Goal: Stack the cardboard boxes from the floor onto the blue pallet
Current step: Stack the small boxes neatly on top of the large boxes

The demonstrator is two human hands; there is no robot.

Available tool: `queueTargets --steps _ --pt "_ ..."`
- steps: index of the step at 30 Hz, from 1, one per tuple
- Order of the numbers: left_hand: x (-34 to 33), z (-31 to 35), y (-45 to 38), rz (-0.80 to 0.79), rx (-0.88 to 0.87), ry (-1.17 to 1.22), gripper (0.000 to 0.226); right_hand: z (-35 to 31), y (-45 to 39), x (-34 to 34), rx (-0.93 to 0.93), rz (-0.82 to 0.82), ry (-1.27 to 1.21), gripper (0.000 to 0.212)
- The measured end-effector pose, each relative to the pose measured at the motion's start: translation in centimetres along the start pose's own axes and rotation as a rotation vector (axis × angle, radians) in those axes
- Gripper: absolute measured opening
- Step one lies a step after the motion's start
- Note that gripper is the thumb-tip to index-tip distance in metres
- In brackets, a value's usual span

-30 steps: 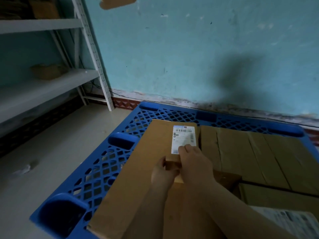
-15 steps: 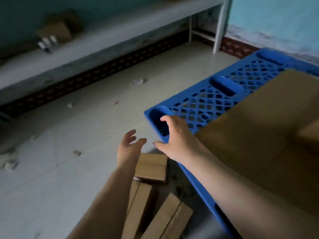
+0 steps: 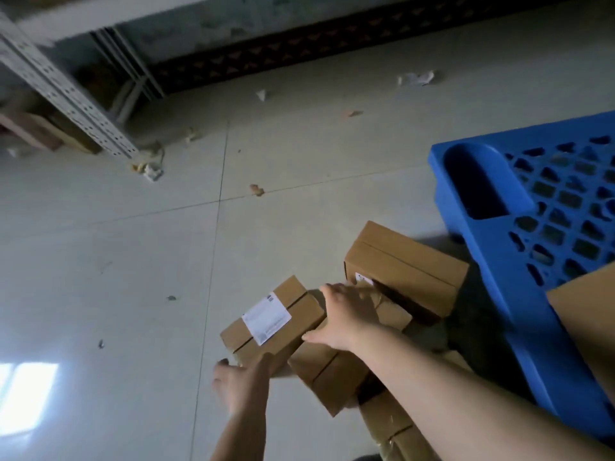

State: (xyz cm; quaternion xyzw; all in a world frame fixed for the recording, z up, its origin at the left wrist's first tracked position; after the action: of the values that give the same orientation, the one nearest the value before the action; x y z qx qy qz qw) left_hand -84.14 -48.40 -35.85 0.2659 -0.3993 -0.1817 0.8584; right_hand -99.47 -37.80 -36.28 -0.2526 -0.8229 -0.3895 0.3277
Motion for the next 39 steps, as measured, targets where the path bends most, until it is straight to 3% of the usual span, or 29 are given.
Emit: queueTargets --steps 1,3,7,11,13,16,20,29,34,39 --pt "0.1 -0.4 -0.8 0.033 0.029 0.008 0.093 -0.6 -1.0 -0.8 0.006 0.001 0.025 0.083" --pt "0.1 -1.1 -2.5 0.029 0.083 0.05 0.077 -1.4 -2.7 -2.4 -0.012 -0.031 0.078 0.09" --pt "-0.7 -1.8 -4.5 -0.12 0.179 0.184 0.039 -1.9 -4.5 -4.1 -0.074 -0.036 0.13 0.088" --pt "-0.8 -1.3 -4.8 -0.136 0.138 0.264 0.027 -2.6 -4.8 -3.2 -0.075 0.047 -0.129 0.083" --pt "-0.5 -0.5 -4.0 -0.06 0.068 0.328 0.024 -3.0 -4.4 -1.4 -0.048 0.099 -0.294 0.085" --pt "0.6 3.2 -1.2 0.064 -0.178 0.355 0.022 -3.5 -3.1 4.0 0.022 0.243 -0.506 0.079" --pt "0.0 10.6 5.0 0.004 -0.382 0.391 0.027 -2.5 0.4 14.7 0.075 0.467 -0.587 0.071" --pt "-6.7 26.7 27.6 -0.374 -0.763 0.432 0.038 8.4 17.9 38.3 -0.028 1.053 -0.647 0.056" --pt "-10.5 29.1 40.5 -0.653 -0.921 0.44 0.036 16.1 29.5 44.1 -0.132 1.244 -0.757 0.06" --pt "-14.5 26.8 50.6 -0.855 -1.033 0.319 0.038 23.5 38.9 45.6 -0.226 1.374 -0.848 0.057"
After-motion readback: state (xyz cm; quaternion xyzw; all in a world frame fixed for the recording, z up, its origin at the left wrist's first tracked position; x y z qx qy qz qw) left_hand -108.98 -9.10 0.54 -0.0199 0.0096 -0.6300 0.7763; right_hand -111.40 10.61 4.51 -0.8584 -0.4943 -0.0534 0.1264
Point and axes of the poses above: each hand's wrist, its own y-axis away from the middle knuckle, its own x-axis out of the back of the hand, z = x × y, the point moved 4 cm from there along -y, towards the middle knuckle, and after that the axes turned 2 degrees about -y, right-handed, at the moved point
